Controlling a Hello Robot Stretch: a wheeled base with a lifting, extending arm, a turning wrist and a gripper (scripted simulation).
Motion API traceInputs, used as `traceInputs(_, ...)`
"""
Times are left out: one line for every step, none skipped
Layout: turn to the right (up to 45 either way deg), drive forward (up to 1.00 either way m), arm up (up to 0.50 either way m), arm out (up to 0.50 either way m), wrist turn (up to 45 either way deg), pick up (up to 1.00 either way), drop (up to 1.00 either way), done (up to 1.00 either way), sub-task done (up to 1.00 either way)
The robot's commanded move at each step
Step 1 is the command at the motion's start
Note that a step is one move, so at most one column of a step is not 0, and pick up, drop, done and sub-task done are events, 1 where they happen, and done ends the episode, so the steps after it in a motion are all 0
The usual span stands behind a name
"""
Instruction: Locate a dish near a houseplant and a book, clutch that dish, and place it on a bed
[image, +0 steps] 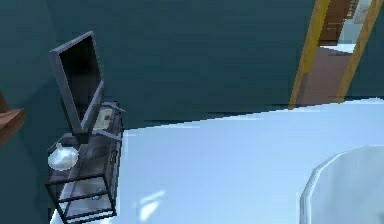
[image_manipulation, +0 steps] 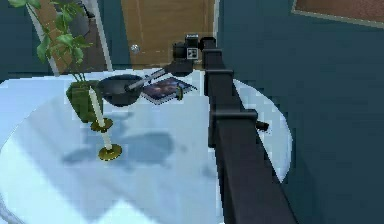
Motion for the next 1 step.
traceInputs(0.0, 0.00, 0.00, 0.00, -45.0, 0.00, 0.00, 0.00, 0.00)
